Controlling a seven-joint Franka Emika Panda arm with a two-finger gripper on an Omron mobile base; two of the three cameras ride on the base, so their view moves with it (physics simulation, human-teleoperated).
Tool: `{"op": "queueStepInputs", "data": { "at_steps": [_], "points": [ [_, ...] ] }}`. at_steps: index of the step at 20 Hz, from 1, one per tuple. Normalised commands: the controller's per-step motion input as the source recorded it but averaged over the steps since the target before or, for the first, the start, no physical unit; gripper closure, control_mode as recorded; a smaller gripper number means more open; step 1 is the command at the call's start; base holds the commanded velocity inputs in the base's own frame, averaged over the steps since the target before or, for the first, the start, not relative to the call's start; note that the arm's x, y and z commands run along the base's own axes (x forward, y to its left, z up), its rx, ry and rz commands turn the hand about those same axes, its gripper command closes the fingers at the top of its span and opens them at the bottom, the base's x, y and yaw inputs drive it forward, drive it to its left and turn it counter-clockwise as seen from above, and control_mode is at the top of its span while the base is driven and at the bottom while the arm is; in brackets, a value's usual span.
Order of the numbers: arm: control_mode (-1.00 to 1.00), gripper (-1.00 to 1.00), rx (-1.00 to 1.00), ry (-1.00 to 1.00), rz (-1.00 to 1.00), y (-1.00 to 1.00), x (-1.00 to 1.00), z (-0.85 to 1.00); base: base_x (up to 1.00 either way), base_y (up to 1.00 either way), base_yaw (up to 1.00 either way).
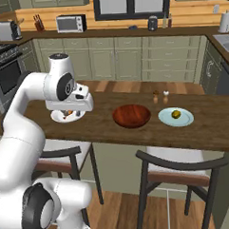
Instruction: Pick the chicken drumstick and lemon from their plates and place them in the bowl. Then put the bowl in the fridge.
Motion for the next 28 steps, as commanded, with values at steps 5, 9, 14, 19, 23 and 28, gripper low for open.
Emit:
{"op": "queueStepInputs", "data": {
  "at_steps": [5,9,14,19,23,28],
  "points": [
    [1.00,-1.00,0.00,0.00,0.00,0.00,0.00,0.00,0.00,-0.01,0.00],
    [1.00,-1.00,0.00,0.00,0.00,0.00,0.00,0.00,0.03,-0.47,0.00],
    [1.00,-1.00,0.00,0.00,0.00,0.00,0.00,0.00,0.24,-0.56,0.00],
    [1.00,-1.00,0.00,0.00,0.00,0.00,0.00,0.00,0.46,-0.42,0.00],
    [1.00,-1.00,0.00,0.00,0.00,0.00,0.00,0.00,0.69,-0.23,0.00],
    [1.00,-1.00,0.00,0.00,0.00,0.00,0.00,0.00,0.70,-0.15,0.00]
  ]
}}
